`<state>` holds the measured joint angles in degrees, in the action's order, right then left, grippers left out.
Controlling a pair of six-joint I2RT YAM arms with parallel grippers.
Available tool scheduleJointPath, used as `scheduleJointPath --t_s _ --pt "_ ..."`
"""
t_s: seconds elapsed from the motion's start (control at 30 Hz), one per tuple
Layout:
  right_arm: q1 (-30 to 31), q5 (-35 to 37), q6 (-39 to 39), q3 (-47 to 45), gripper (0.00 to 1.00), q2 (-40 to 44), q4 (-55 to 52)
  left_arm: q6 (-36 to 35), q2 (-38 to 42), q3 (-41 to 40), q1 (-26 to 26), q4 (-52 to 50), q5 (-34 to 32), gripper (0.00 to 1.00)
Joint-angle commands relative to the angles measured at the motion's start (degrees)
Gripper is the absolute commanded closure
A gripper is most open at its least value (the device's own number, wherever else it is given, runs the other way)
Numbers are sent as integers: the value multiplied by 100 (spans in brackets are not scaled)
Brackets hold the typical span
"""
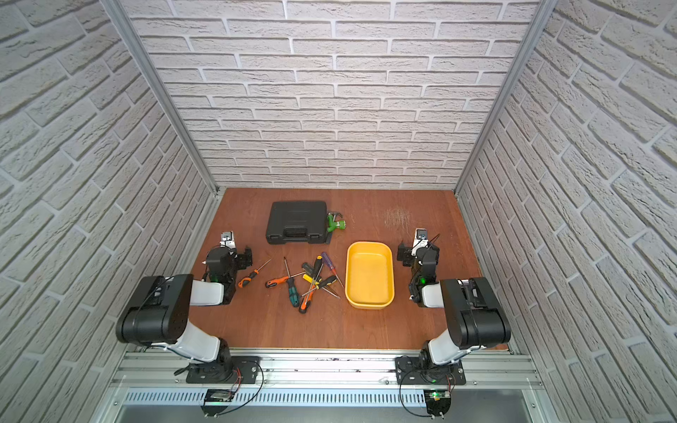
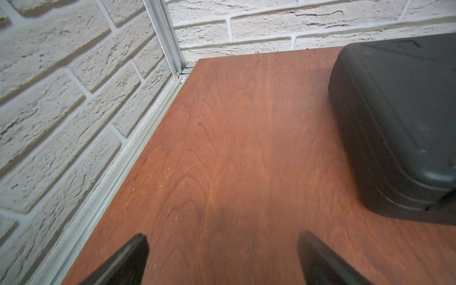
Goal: Put the screwdriver on the desktop into the storage box
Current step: Pick up the screwdriver from the center of the board.
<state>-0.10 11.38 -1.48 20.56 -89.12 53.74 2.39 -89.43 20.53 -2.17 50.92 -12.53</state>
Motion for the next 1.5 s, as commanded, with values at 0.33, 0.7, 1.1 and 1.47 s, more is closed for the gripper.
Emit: scheduleJointPath --t_s 0.33,0.7,1.1,1.47 --pt "26 -83 47 -25 1 38 208 -20 40 82 -11 129 41 2" --pt "289 398 -120 267 1 1804 -1887 -25 340 -28 30 112 -127 2" --pt "378 243 -2806 1757 1 4211 -7905 2988 2610 2413 982 -6380 -2679 2" --pt "1196 -466 -3461 2886 3 3880 -8986 4393 3111 2603 3019 -8834 -1081 24"
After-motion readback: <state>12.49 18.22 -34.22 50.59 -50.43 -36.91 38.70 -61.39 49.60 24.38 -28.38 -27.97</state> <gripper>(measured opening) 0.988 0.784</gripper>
